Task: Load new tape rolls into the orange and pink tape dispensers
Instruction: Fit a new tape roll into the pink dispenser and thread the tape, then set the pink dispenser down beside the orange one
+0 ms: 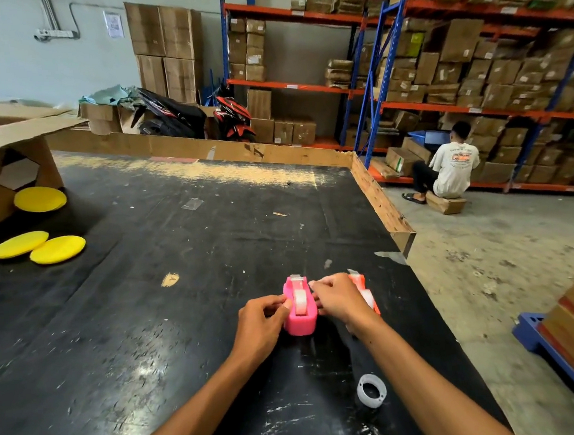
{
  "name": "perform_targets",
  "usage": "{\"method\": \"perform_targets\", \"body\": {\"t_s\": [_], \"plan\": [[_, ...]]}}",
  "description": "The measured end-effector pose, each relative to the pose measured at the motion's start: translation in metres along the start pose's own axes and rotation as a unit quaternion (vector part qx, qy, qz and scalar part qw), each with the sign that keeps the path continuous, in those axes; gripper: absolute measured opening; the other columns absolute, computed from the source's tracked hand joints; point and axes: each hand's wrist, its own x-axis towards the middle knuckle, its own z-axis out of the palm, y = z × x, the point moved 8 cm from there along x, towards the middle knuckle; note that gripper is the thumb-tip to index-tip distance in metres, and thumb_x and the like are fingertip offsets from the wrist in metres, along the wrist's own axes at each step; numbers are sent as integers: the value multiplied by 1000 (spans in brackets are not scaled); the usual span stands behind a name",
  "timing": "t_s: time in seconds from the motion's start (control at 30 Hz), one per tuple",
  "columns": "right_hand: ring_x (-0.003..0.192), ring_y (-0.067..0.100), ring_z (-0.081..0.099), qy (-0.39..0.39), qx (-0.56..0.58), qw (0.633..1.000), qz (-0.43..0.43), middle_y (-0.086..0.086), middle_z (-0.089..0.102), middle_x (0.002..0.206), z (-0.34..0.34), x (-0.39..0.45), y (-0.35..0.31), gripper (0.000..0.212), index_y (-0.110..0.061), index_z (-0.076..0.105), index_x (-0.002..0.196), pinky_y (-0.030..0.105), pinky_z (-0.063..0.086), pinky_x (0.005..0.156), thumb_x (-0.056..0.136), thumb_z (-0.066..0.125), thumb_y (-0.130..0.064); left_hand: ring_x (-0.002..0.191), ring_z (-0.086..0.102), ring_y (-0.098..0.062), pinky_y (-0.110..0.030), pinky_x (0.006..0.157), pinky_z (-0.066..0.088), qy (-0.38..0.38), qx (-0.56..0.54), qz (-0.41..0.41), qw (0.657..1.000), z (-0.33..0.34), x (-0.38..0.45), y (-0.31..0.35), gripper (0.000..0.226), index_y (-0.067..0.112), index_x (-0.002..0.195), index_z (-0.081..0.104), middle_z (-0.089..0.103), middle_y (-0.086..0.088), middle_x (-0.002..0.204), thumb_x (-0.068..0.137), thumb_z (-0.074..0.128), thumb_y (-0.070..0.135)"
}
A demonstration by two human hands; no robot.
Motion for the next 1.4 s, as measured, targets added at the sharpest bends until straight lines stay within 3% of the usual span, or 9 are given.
{"method": "perform_targets", "body": {"t_s": [0.1, 0.2, 0.4, 0.53, 0.63, 0.77, 1.0, 1.2, 1.4], "plan": [[68, 29, 66, 0, -10, 1000, 11, 20, 69, 75, -3, 4, 8, 53, 10, 65, 81, 45, 50, 63, 61, 51, -38, 90, 69, -5, -18, 80, 54, -19, -8, -1, 1000, 5, 0, 4, 24, 14, 107, 74, 77, -1, 100, 86, 65, 21], [66, 18, 50, -10, 8, 1000, 21, 9, 55, 71, -3, 5, 13, 34, -15, 63, 67, 35, 39, 63, 52, 51, -43, 90, 72, -9, -39, 88, 57, -25, -10, -20, 999, 6, -2, 1, 24, 19, 106, 75, 78, 1, 94, 84, 65, 26], [62, 19, 56, 58, -6, 998, -14, 11, 57, 68, -36, -27, -9, 31, 15, 63, 83, 36, 54, 64, 85, 56, -15, 91, 65, -13, -23, 82, 47, 16, 16, -8, 1000, -5, -10, 16, 32, 16, 118, 68, 72, -6, 101, 86, 64, 22], [60, 17, 62, 72, -49, 996, -35, 11, 66, 68, -71, -56, -10, 25, 6, 69, 76, 31, 56, 60, 86, 56, -12, 90, 63, -17, -34, 86, 52, -14, 71, 93, 993, 5, -29, 48, 23, 14, 105, 73, 69, 0, 96, 83, 68, 17], [70, 25, 70, 80, -139, 986, -37, 11, 74, 74, -97, -77, 0, 18, -7, 74, 75, 41, 57, 68, 83, 61, -16, 92, 64, -14, -30, 87, 51, -133, 99, 146, 975, 37, -48, 72, 23, 13, 103, 74, 72, 0, 98, 82, 70, 22], [88, 17, 66, 38, -247, 968, 9, 7, 74, 98, -117, -107, 30, 18, -12, 74, 98, 28, 51, 77, 82, 69, -20, 106, 61, -12, -25, 91, 48, -277, 193, 200, 920, 85, -77, 83, 46, 18, 119, 66, 68, -1, 117, 80, 68, 42], [99, 24, 64, 42, -295, 953, 54, 7, 67, 113, -124, -143, 72, 47, -20, 64, 117, 31, 49, 82, 74, 76, -33, 124, 48, -21, -36, 97, 45, -305, 327, 229, 865, 119, -96, 78, 57, 22, 129, 57, 59, -2, 129, 79, 65, 49], [91, 24, 63, 91, -312, 945, 27, 3, 70, 102, -119, -150, 80, 28, -21, 65, 99, 36, 52, 76, 75, 71, -35, 100, 57, -25, -38, 77, 50, -299, 311, 235, 871, 115, -99, 69, 24, 21, 90, 69, 65, -3, 95, 77, 64, 41], [96, 30, 61, 103, -381, 919, -8, 8, 67, 103, -102, -142, 58, 30, -18, 62, 95, 32, 40, 67, 77, 70, -40, 102, 58, -17, -36, 84, 50, -257, 262, 227, 902, 75, -95, 73, 26, 19, 100, 72, 69, 2, 107, 81, 65, 36]]}}
